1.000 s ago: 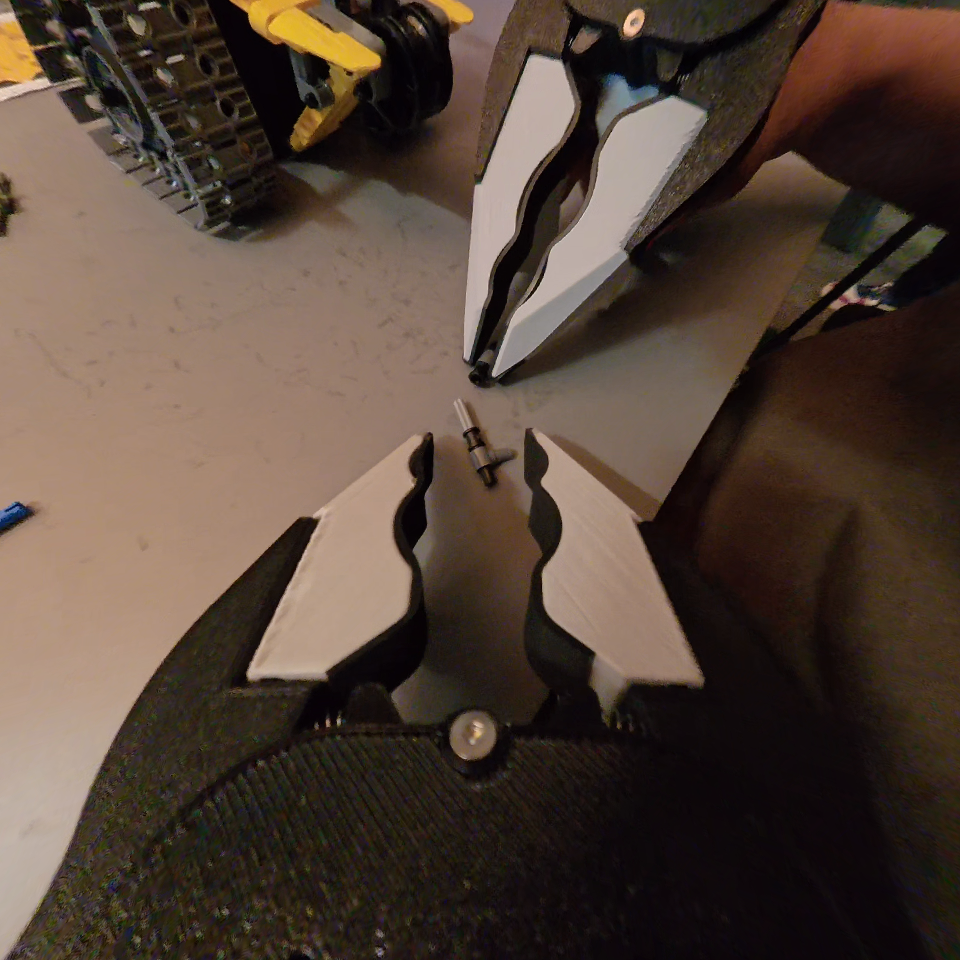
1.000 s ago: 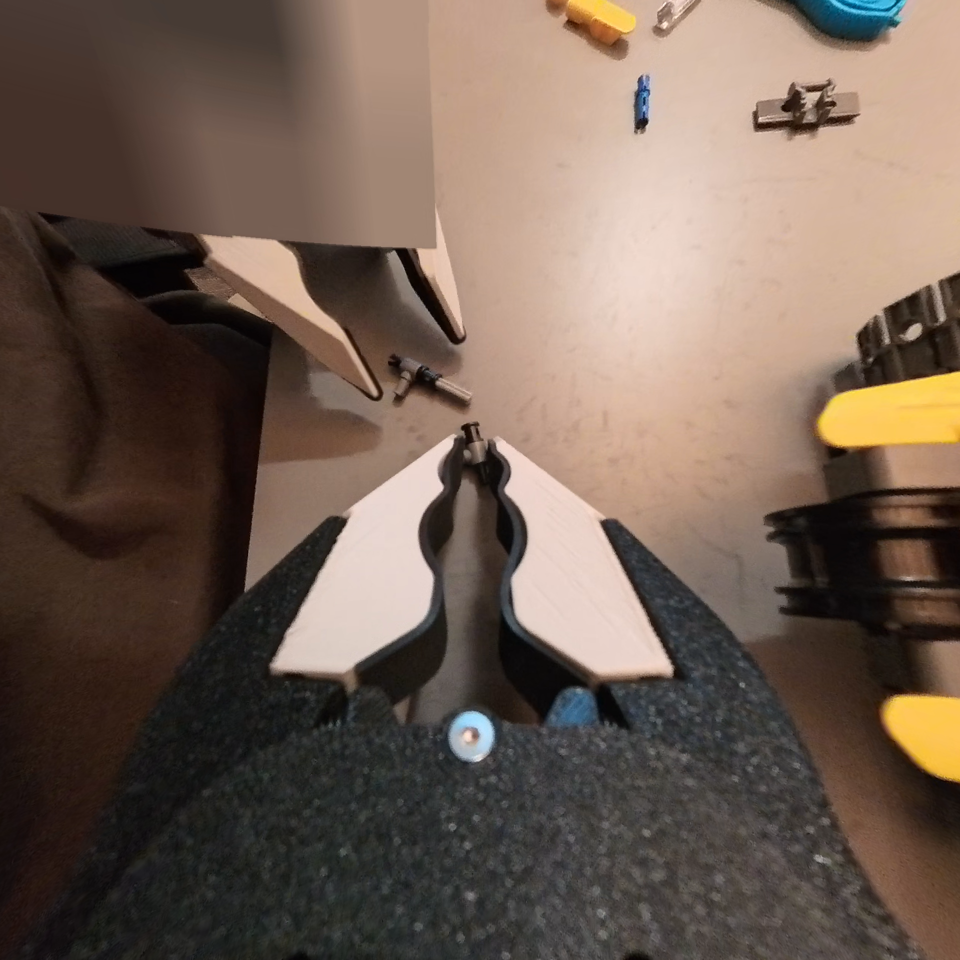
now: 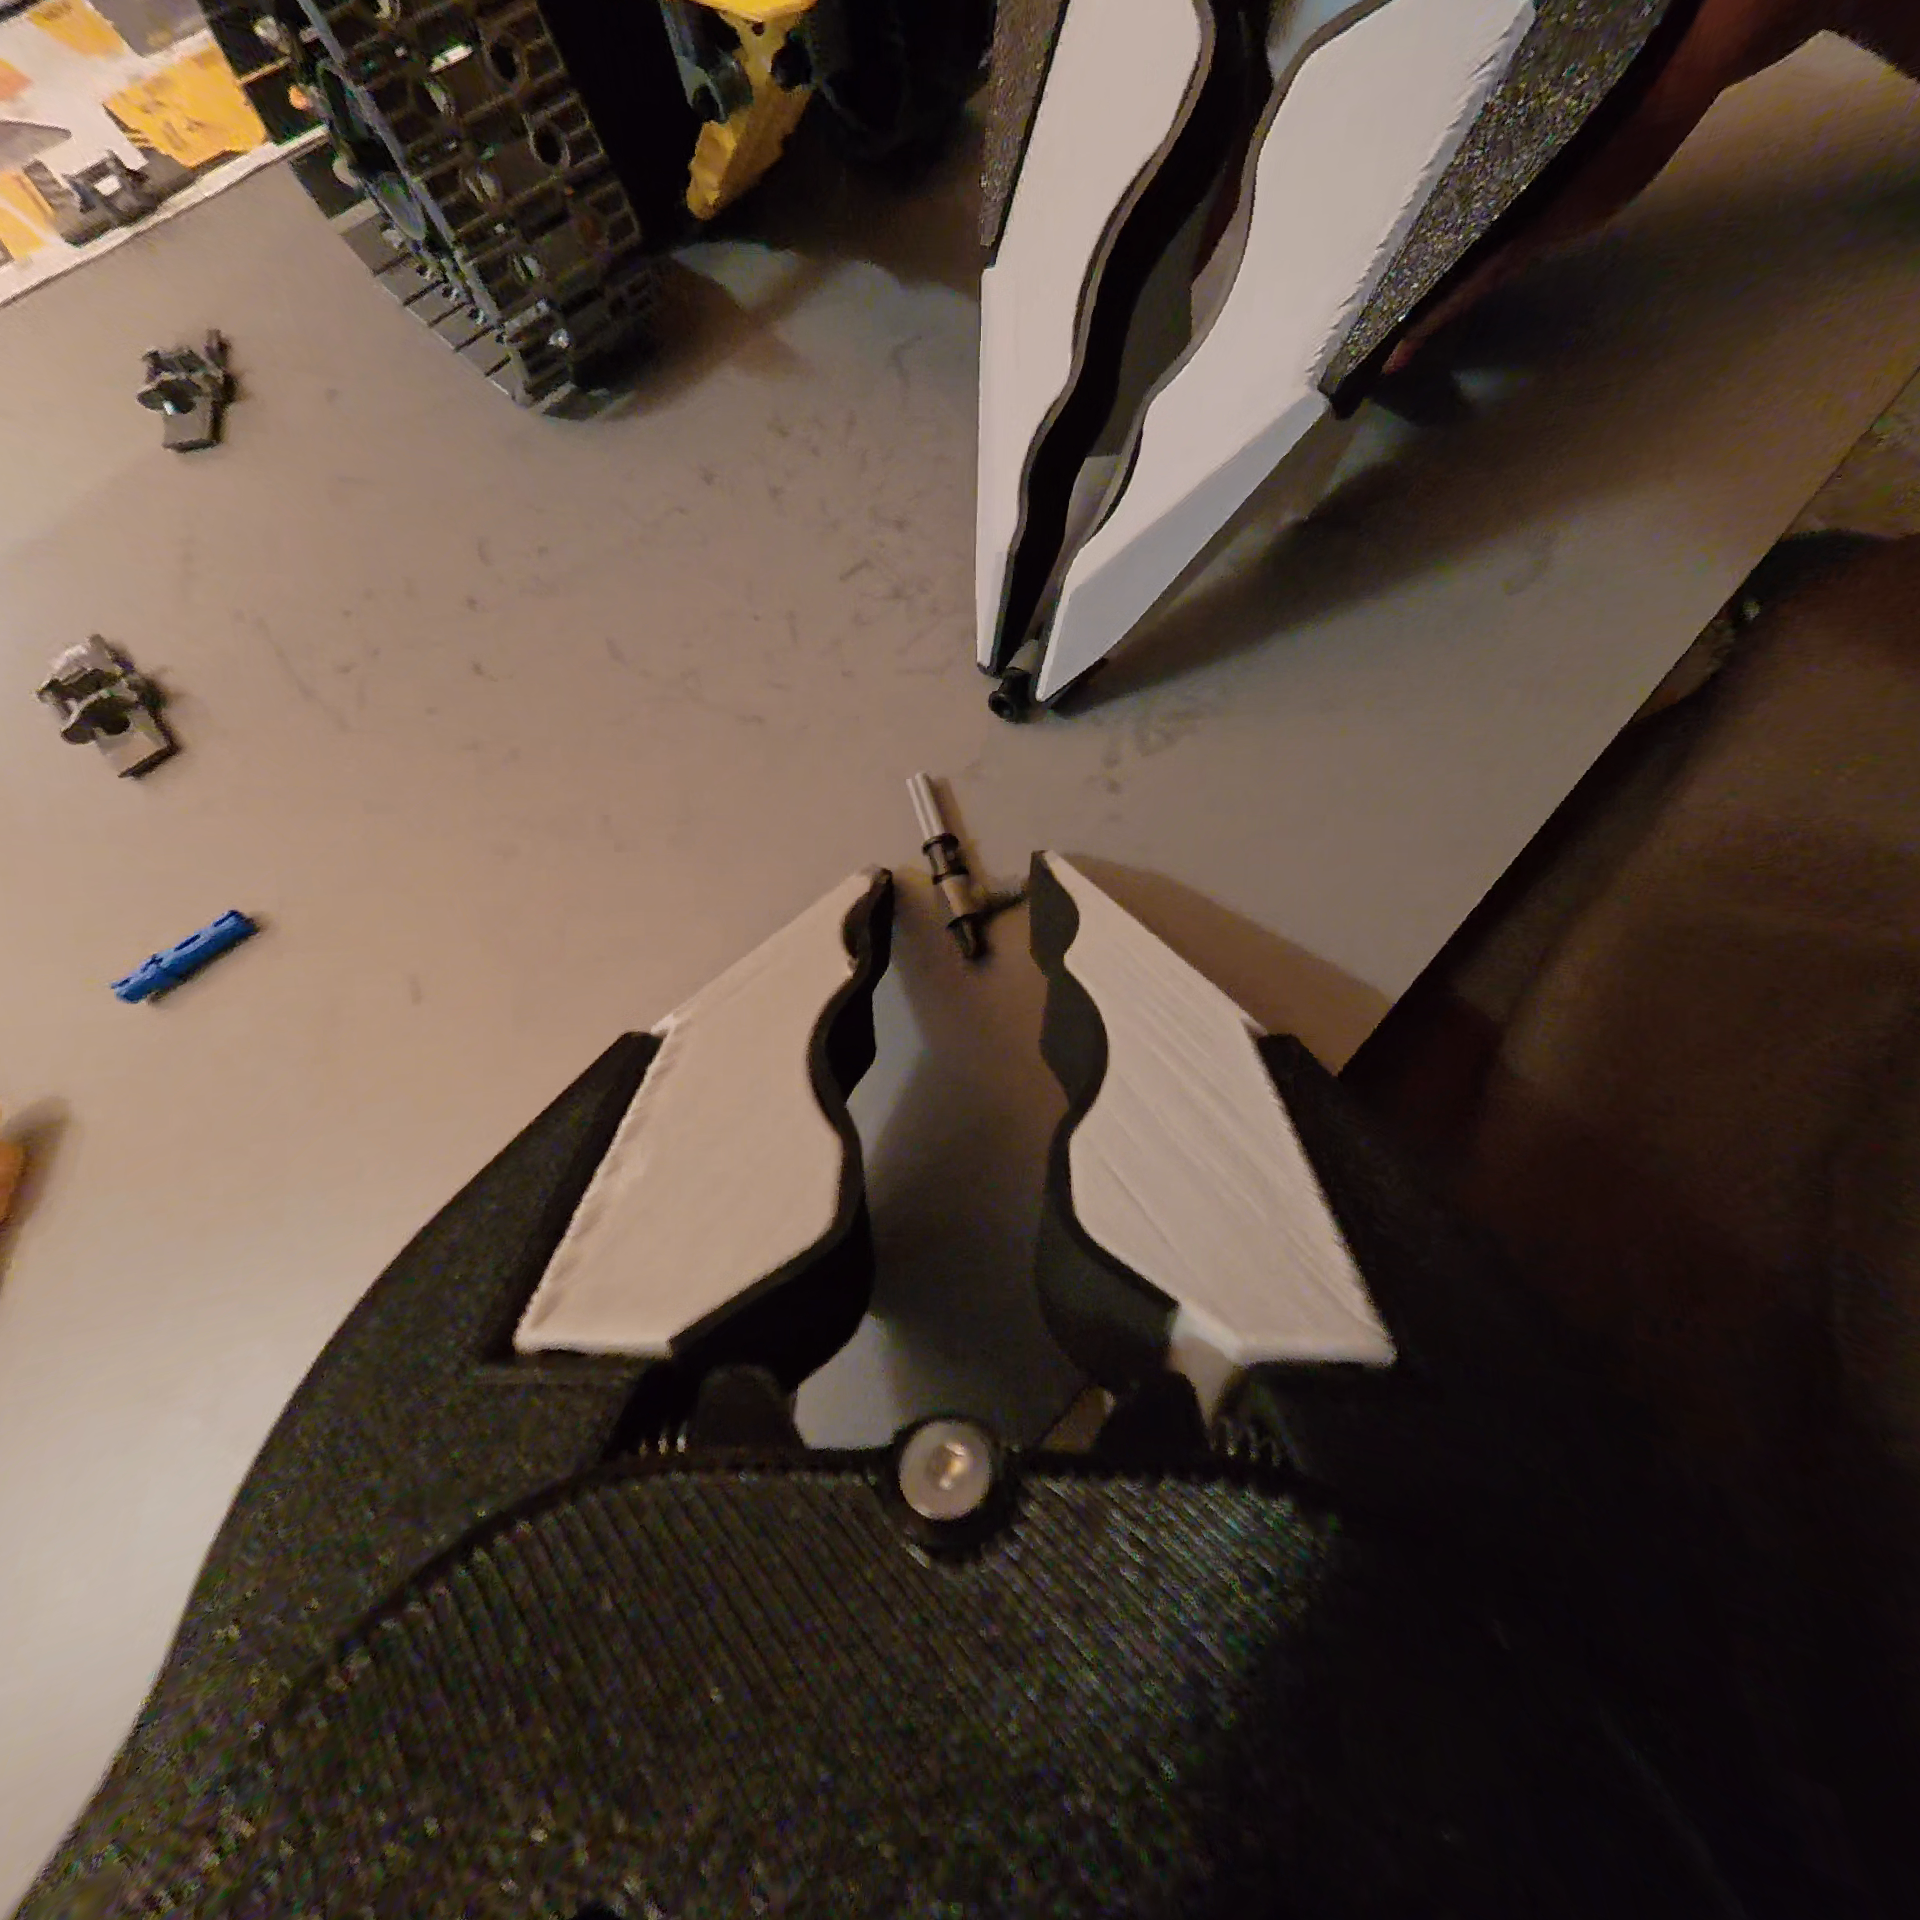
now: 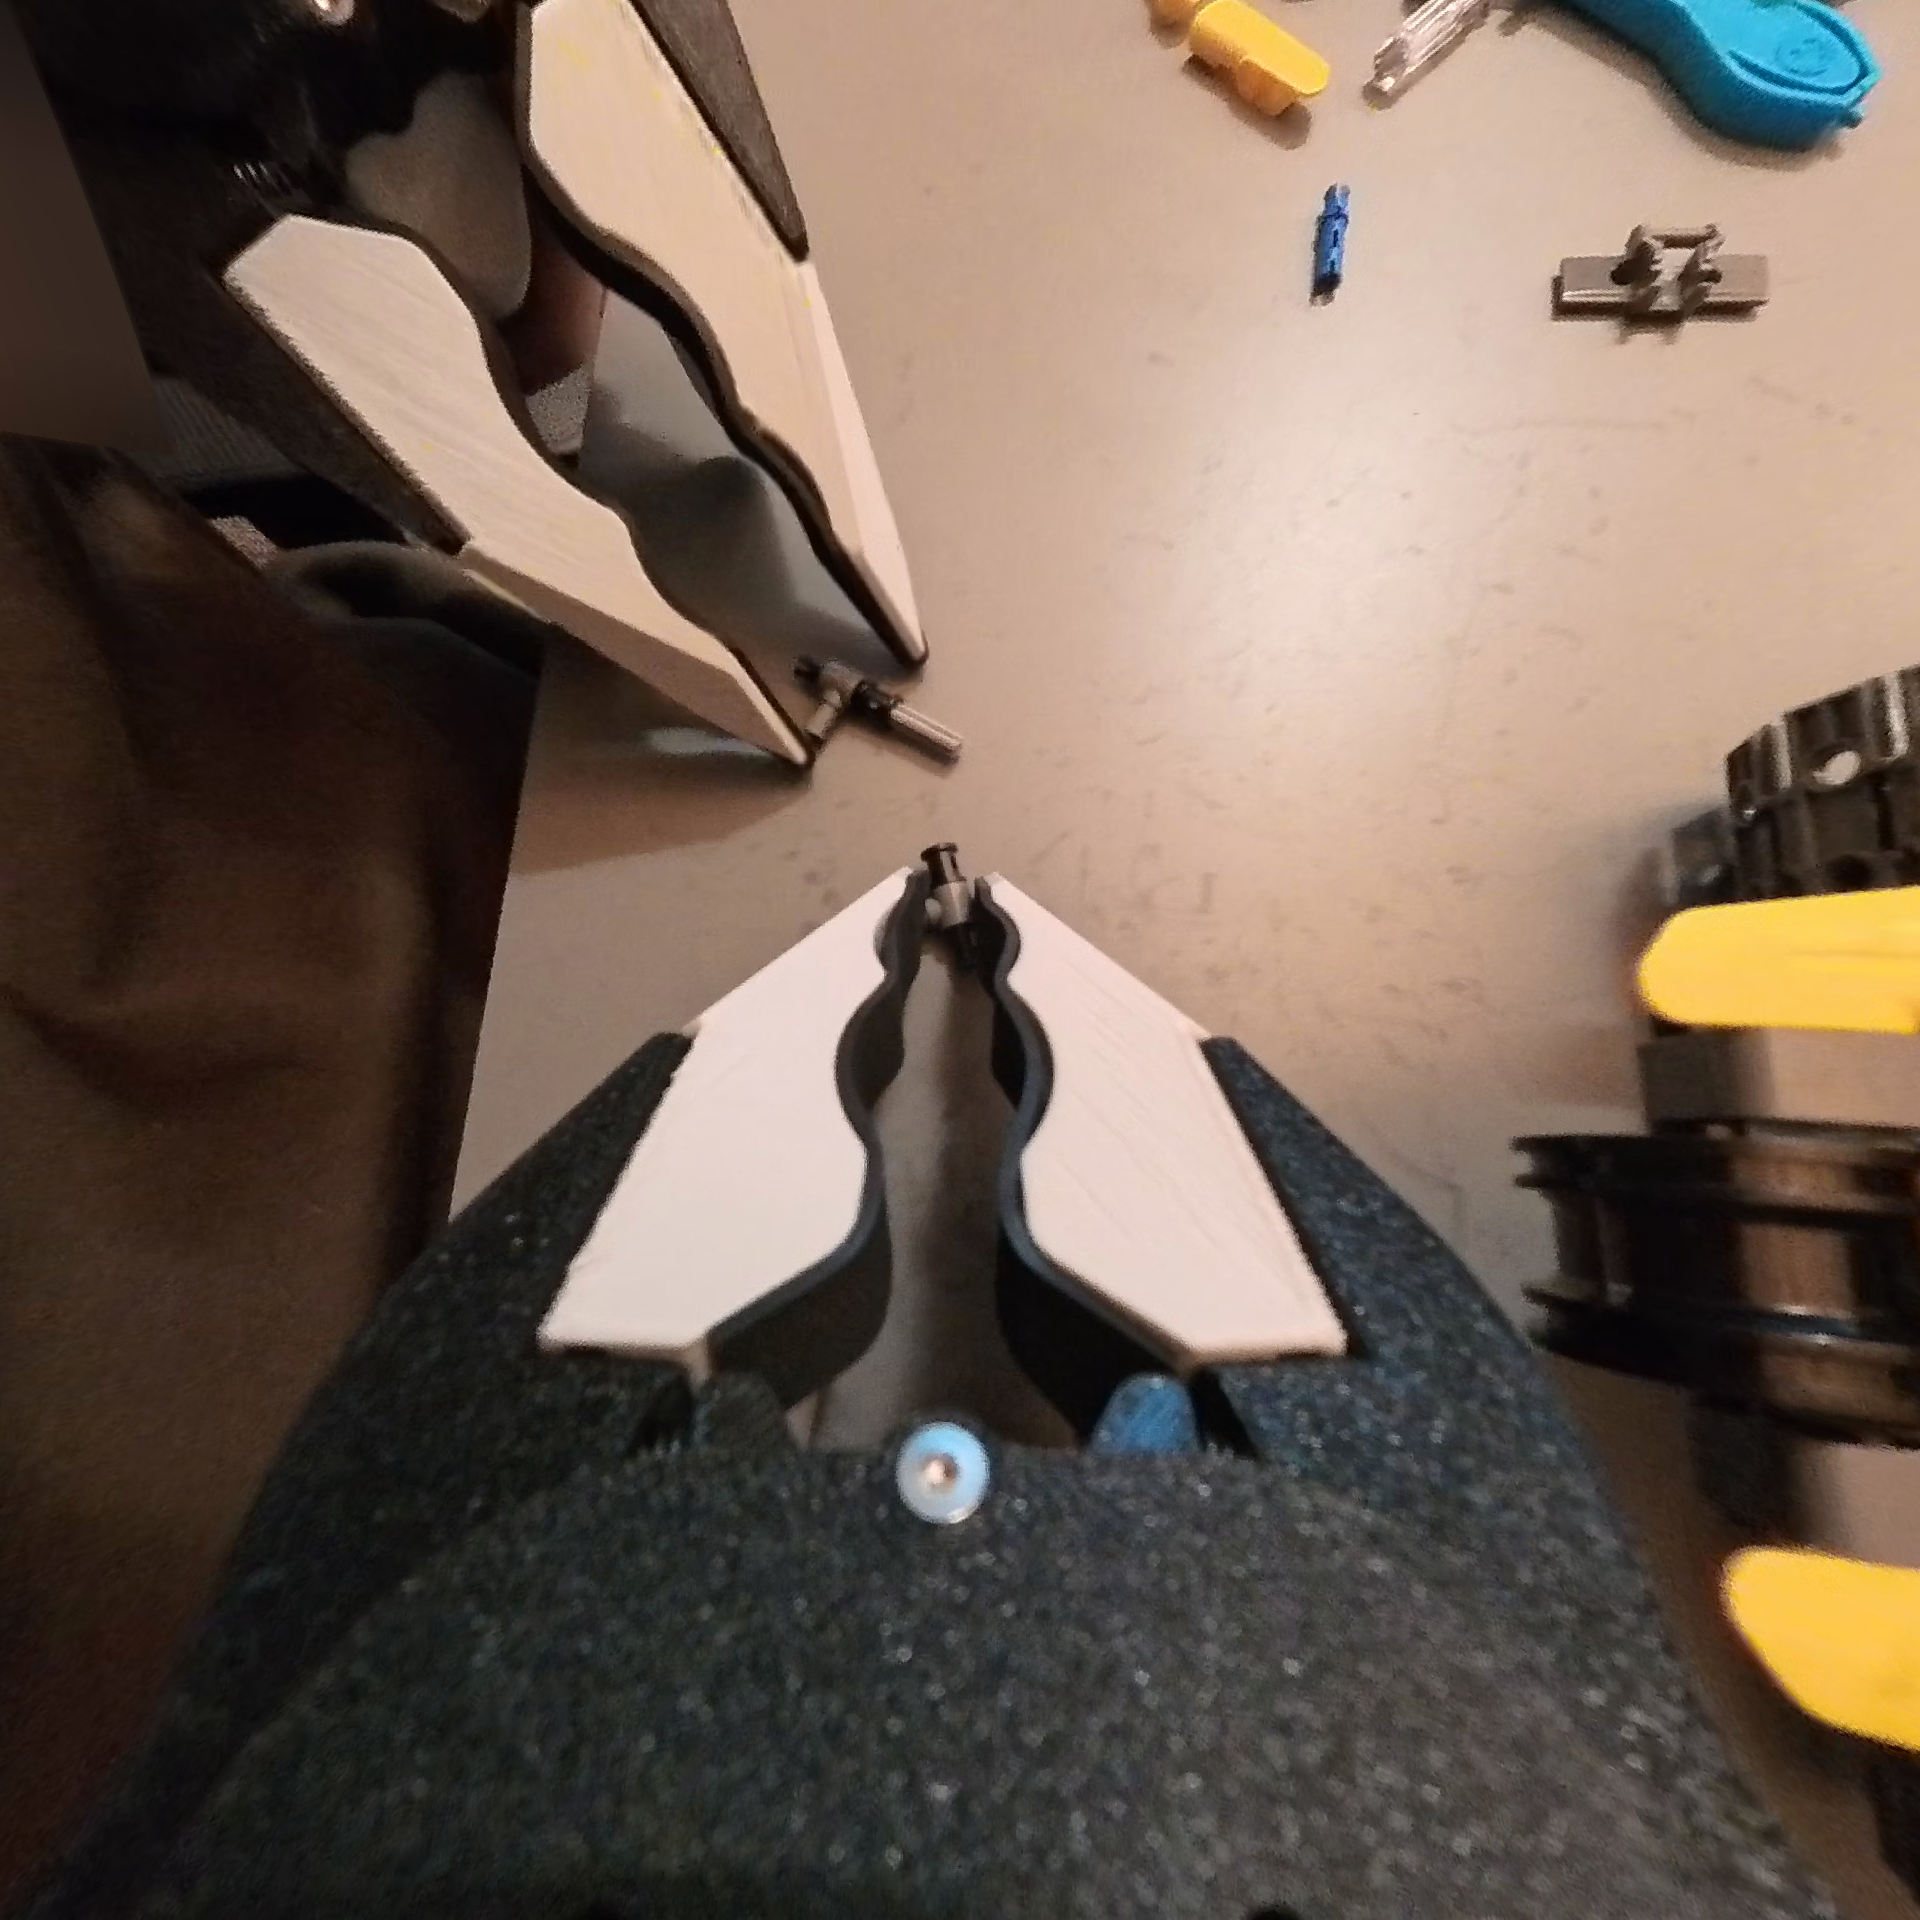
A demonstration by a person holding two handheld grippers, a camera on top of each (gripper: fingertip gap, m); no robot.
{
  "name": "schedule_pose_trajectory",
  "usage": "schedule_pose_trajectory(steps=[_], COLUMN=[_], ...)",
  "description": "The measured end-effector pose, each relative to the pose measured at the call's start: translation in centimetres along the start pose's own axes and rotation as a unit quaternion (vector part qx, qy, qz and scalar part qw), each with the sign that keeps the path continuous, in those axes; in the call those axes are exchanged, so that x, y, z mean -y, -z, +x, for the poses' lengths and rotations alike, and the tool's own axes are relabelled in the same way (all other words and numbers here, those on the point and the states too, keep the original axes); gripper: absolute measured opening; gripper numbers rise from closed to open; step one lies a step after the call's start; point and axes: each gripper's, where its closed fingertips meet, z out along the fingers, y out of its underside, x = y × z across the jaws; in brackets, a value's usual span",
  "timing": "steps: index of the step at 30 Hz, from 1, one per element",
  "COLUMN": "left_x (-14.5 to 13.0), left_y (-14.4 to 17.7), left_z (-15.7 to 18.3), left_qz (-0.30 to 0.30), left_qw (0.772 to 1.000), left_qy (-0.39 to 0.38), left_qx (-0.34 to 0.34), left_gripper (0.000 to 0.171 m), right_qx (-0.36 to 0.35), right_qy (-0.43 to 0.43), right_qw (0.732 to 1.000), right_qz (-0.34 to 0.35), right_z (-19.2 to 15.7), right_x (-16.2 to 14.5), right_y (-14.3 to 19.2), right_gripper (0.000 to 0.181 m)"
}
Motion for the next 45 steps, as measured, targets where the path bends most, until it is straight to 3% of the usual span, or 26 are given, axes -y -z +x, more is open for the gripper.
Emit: schedule_pose_trajectory(steps=[5,9,19,26,45], left_x=[-0.4,-0.3,0.2,0.2,0.3], left_y=[0.5,0.4,-0.2,-0.1,-0.1], left_z=[-0.1,0.2,2.4,3.2,3.3], left_qz=[-0.003,-0.004,-0.003,-0.017,-0.012], left_qw=[1.0,1.0,0.995,0.989,0.987], left_qy=[0.012,0.004,-0.063,-0.05,-0.028], left_qx=[0.019,0.02,-0.078,-0.138,-0.155], left_gripper=[0.025,0.014,0.014,0.014,0.013], right_qx=[-0.001,-0.005,0.013,0.041,0.084], right_qy=[0.003,0.007,0.009,0.021,0.056], right_qw=[1.0,1.0,1.0,0.999,0.994], right_qz=[0.001,0.002,-0.004,-0.005,-0.03], right_z=[0.0,0.0,-0.9,-1.6,-2.3], right_x=[0.0,-0.1,-0.9,-1.1,-0.8], right_y=[0.0,0.1,0.8,1.0,0.4], right_gripper=[0.009,0.009,0.008,0.008,0.007])
